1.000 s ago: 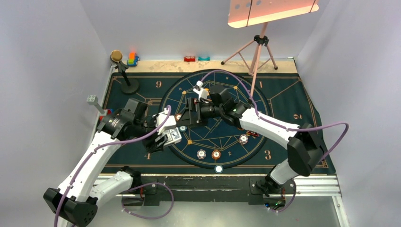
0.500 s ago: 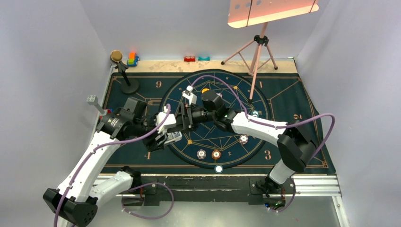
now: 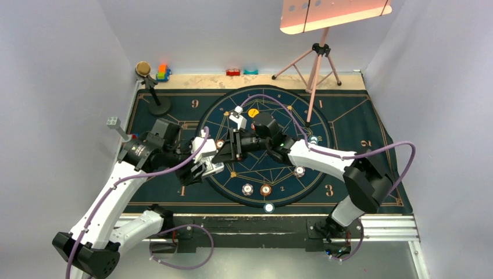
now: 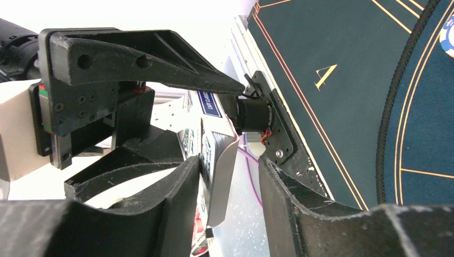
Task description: Distribute texas hold em gaming equipment
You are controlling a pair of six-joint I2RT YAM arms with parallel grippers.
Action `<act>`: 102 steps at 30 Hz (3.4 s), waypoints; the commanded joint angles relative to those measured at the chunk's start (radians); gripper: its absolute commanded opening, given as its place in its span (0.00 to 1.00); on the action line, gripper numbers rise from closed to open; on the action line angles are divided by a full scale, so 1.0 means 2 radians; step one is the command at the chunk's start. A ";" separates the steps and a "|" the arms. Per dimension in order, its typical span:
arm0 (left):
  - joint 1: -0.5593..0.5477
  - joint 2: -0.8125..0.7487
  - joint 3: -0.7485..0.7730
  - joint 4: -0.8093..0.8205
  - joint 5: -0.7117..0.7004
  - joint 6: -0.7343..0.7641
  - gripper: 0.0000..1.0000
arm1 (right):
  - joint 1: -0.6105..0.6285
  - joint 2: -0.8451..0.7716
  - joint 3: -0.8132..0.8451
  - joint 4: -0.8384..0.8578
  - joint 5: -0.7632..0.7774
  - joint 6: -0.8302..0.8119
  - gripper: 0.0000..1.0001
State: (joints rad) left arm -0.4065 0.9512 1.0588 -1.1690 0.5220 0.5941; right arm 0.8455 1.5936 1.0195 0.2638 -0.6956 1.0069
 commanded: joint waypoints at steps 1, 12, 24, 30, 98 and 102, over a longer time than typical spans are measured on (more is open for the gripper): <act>0.000 -0.007 0.024 0.007 0.021 -0.007 0.00 | -0.012 -0.022 -0.013 0.017 -0.005 0.000 0.46; 0.000 -0.007 0.030 0.003 0.024 -0.007 0.00 | -0.036 -0.042 -0.027 0.010 -0.009 -0.004 0.39; 0.000 -0.007 0.024 0.003 0.020 -0.002 0.00 | -0.085 -0.080 -0.042 0.000 -0.024 0.001 0.20; 0.000 -0.007 0.019 0.004 0.017 -0.001 0.00 | -0.093 -0.092 -0.042 0.012 -0.038 0.020 0.01; 0.000 -0.013 0.011 0.004 0.017 0.003 0.00 | -0.070 -0.094 0.034 -0.165 0.117 -0.139 0.92; 0.000 -0.012 0.014 0.005 0.016 -0.001 0.00 | -0.038 -0.106 0.011 -0.123 0.094 -0.108 0.93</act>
State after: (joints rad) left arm -0.4065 0.9329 1.0542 -1.1915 0.5209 0.5953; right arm 0.7338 1.4269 1.0733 -0.0814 -0.4427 0.7303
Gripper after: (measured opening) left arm 0.710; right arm 0.929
